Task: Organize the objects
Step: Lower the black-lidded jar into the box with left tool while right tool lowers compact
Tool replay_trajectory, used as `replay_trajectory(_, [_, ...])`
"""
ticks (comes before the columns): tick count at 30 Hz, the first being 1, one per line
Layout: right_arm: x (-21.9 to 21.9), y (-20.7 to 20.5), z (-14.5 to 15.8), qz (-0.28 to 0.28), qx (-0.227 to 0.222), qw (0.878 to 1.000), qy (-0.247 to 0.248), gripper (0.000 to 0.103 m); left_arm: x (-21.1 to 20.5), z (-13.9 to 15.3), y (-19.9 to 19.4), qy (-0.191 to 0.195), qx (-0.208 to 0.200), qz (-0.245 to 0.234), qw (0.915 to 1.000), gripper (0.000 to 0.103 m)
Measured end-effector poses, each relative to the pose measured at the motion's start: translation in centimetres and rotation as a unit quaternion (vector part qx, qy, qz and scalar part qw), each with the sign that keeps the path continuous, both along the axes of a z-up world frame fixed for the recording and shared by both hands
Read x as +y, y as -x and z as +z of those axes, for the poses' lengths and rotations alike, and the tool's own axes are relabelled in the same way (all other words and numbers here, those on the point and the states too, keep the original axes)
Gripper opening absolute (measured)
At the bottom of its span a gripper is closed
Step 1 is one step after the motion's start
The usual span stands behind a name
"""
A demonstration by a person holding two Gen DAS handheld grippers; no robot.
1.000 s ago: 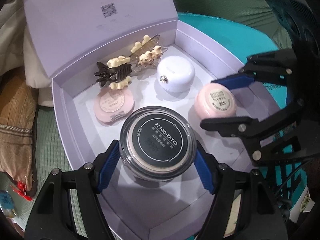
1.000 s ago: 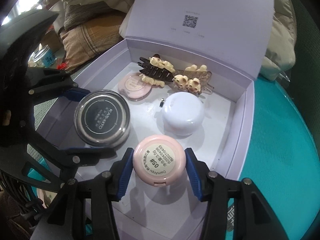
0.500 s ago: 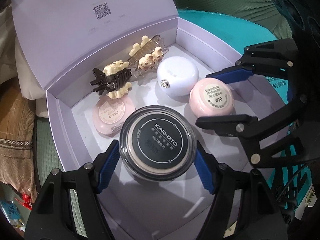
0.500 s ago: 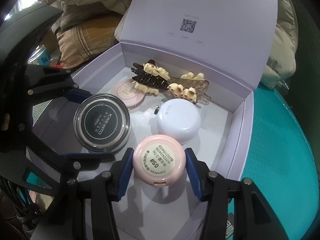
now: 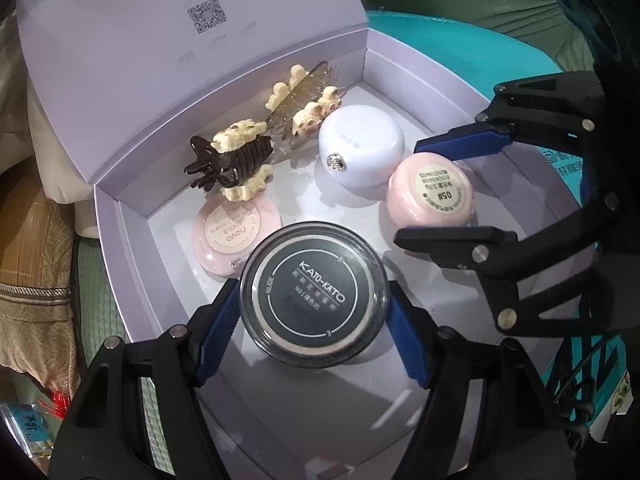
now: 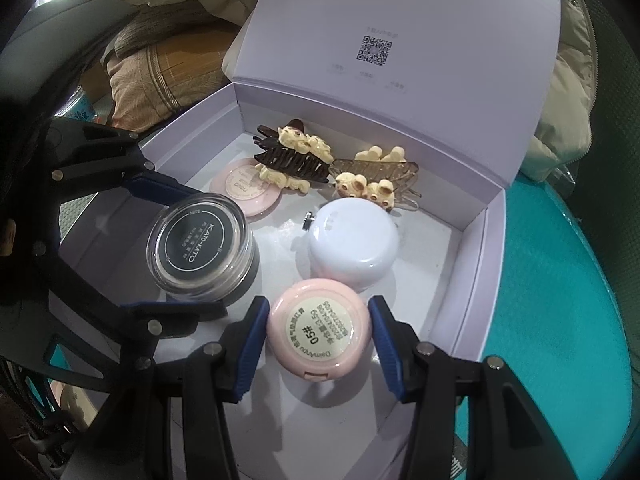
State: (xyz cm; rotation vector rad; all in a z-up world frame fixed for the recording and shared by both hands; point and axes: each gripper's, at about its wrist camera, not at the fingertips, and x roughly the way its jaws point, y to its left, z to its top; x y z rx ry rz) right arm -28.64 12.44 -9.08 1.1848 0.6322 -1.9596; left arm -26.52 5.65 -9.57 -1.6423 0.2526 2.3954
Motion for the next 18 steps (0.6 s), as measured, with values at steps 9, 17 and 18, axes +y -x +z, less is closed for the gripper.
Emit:
replay_trajectory(9, [0.16,0.2,0.4,-0.02,-0.004,1.0,0.01,0.052,-0.08,0.21,0.16,0.002,-0.005,-0.003,1.0,0.07])
replay_trajectory(17, [0.69,-0.27,0.8,-0.033,0.002,0.999,0.011,0.052,-0.66,0.83,-0.41,-0.01,0.01,0.016,0.9998,0.067])
replay_trajectory(18, [0.78,-0.22,0.8,-0.034,0.003,0.999,0.011,0.052,-0.71,0.9,-0.44,-0.011,0.01,0.018,0.9997,0.067])
